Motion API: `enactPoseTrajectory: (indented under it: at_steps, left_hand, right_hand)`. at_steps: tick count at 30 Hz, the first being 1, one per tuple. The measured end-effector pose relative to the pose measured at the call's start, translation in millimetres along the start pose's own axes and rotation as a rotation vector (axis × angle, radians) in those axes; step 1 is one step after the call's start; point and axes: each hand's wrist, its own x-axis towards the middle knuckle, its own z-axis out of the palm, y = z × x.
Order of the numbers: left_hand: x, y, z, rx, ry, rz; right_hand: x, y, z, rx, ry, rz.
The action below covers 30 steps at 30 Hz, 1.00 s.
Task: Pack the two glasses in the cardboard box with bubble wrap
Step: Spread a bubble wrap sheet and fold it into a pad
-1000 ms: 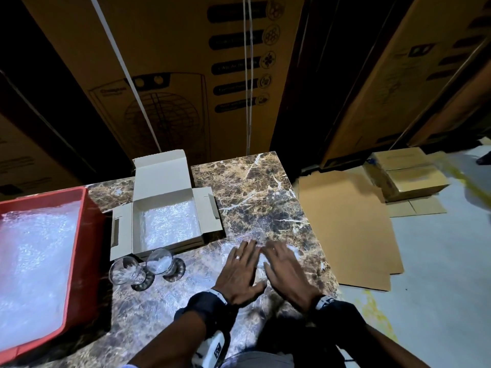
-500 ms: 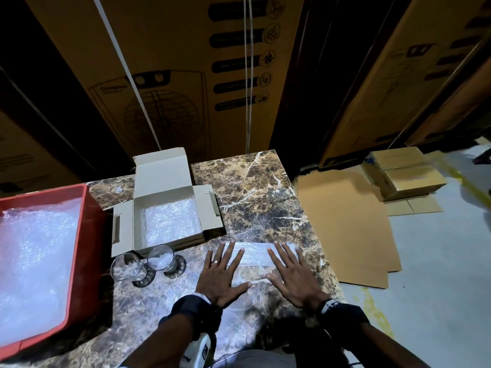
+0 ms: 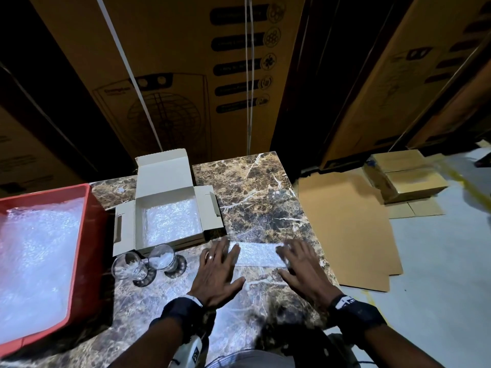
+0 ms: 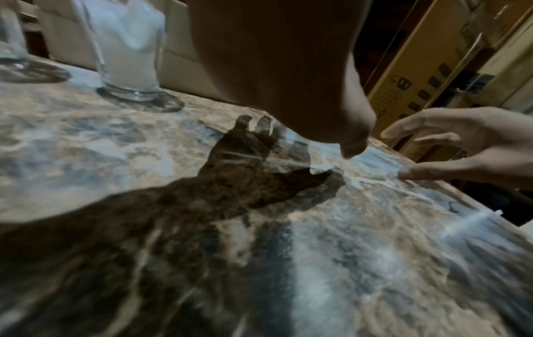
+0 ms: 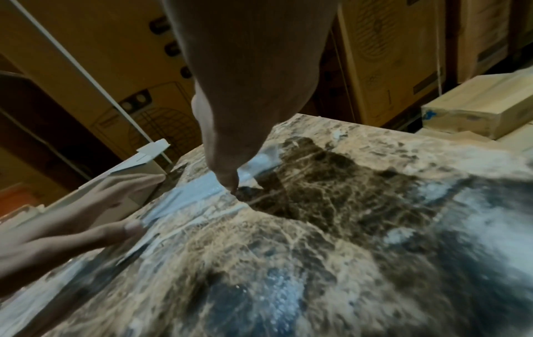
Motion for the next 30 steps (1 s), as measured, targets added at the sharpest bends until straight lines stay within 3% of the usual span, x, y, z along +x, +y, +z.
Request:
enactPoseTrajectory:
  at_steps: [5,11,18,24,30]
  left_hand:
    - [17.6,25.1,-10.5,0.075,0.057,0.132]
    - [33.8,30.1,-5.1,0.138,0.019,0.202]
    - [39.4,18.4,-0.1,0.126,0.059,0.176]
    - [38.4,-3.0,1.8,-0.028,0.194,0.143]
    - [32.1,-23.7,-3.7,-0.074,0.251,-0.069]
  right_hand:
    - [15.6,-12.4,3.2,-0.020,0.006,-0.170]
    - [23.0,-16.1,2.6,0.086,0.000,-0.169]
    - [13.1,-18.2,-4.5,0.239,-0.053,-0.159]
    - [4.8,0.9,6.9,0.205,-0.099,-0.104]
    - [0.8,17.9,-14.6,0.418,-0.026,0.078]
